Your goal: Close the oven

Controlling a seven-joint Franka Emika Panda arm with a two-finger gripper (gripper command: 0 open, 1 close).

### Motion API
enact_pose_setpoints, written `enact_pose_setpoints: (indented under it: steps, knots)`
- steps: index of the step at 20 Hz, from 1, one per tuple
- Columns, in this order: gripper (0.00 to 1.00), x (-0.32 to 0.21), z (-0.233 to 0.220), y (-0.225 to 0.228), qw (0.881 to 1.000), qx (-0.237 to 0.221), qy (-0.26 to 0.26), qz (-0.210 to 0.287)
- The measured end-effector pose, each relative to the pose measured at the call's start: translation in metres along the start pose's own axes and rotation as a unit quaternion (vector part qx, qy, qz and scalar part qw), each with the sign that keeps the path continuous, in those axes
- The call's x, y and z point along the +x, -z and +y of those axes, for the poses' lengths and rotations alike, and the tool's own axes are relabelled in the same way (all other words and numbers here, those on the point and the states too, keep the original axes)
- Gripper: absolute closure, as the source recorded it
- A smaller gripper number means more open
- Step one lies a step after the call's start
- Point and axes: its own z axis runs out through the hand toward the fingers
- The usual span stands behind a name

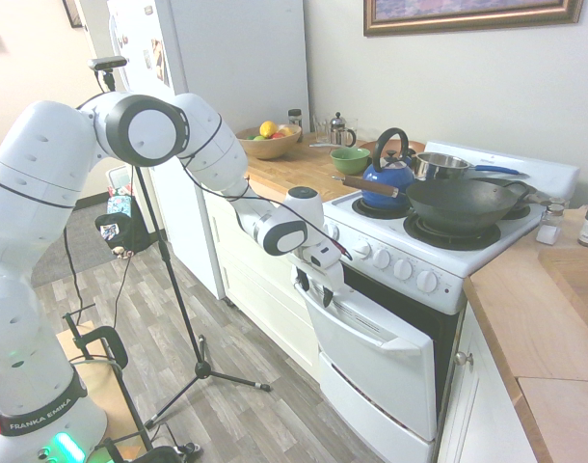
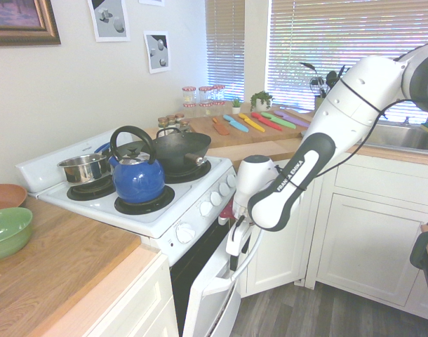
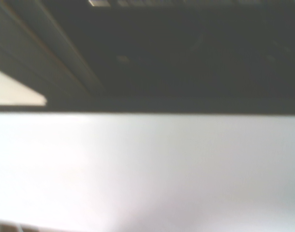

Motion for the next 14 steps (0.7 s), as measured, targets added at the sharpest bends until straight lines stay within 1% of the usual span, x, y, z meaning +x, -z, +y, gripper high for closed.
enact_pose_setpoints:
  steps: [4, 9, 10, 13, 14]
  knots:
    - [0.00, 0.012, -0.027, -0.012, 1.000, 0.013, -0.001, 0.008]
    - [0.00, 0.038, -0.063, 0.021, 0.998, 0.045, -0.002, 0.037]
    - [0.00, 0.039, -0.066, 0.026, 0.998, 0.044, -0.001, 0.034]
    - [0.00, 0.042, -0.056, 0.039, 0.999, 0.030, -0.006, 0.024]
    - [0.00, 0.045, -0.042, 0.049, 1.000, 0.014, -0.006, 0.011]
